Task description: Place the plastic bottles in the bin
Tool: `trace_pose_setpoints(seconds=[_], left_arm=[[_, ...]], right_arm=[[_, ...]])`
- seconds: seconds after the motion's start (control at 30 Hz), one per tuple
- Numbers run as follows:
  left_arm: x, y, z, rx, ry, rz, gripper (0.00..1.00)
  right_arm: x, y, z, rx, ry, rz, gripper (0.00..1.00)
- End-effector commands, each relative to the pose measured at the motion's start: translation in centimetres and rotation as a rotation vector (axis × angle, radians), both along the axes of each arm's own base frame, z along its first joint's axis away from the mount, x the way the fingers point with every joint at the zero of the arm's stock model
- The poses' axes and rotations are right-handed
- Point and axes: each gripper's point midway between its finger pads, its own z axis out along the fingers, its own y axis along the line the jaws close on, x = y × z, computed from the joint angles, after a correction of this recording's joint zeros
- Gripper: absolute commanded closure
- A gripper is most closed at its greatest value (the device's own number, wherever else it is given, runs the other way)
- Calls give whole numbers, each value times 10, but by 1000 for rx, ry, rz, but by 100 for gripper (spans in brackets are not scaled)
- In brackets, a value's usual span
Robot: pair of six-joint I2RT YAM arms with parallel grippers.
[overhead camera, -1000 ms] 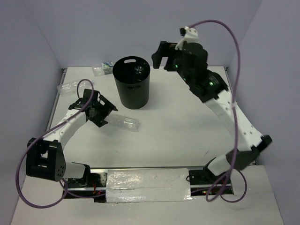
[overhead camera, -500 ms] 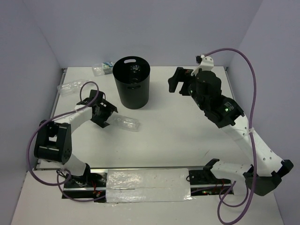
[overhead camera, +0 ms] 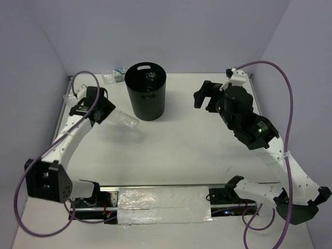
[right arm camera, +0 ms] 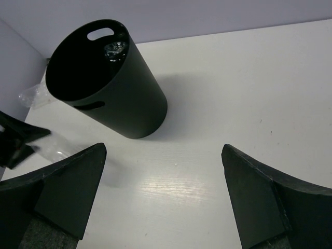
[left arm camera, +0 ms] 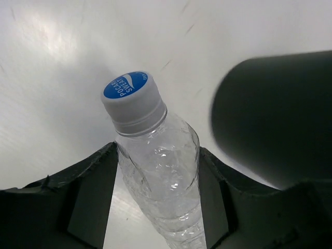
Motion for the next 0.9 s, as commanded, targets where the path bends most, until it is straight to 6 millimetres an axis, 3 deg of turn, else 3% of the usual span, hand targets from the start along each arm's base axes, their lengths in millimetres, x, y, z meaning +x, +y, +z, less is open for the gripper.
trace_pose_setpoints(seconds=[0.0, 0.03, 0.2, 0.3, 0.47, 0.5, 0.57, 0.6, 0.63, 0.67, 0.7, 0.73, 0.8, 0.87], left_arm=[[3, 34, 110, 215, -239, -10, 52], [4, 37, 156, 273, -366, -55, 51], [-7, 30, 285, 437, -732, -225, 49], [-3, 27, 327, 507, -831, -259, 44], [24, 3, 365, 587, -925, -325, 44], [24, -5, 386, 614, -974, -332, 44], [45, -14, 385, 653, -957, -334, 44], [46, -22, 402, 685, -992, -341, 45], [65, -31, 392, 704, -964, -358, 45], [71, -41, 392, 715, -959, -364, 45], [72, -44, 405, 740, -979, -366, 45], [89, -56, 391, 753, -946, -390, 45], [97, -68, 393, 764, -951, -403, 44], [114, -78, 376, 766, -926, -424, 44]], right_arm=[[-6, -10, 16, 38, -45, -28, 0], [-7, -10, 16, 44, -47, -29, 0], [-11, -13, 22, 68, -66, -36, 0], [-12, -16, 21, 67, -64, -44, 0], [-15, -20, 22, 69, -56, -56, 0], [-16, -20, 22, 75, -55, -56, 0], [-17, -22, 20, 75, -51, -65, 0], [-18, -23, 19, 81, -47, -68, 0], [-18, -25, 18, 81, -47, -76, 0], [-20, -26, 17, 79, -42, -76, 0], [-21, -27, 14, 78, -34, -81, 0], [-21, -28, 12, 76, -30, -88, 0], [-22, -31, 7, 75, -19, -97, 0], [-23, -31, 3, 70, -10, -98, 0]])
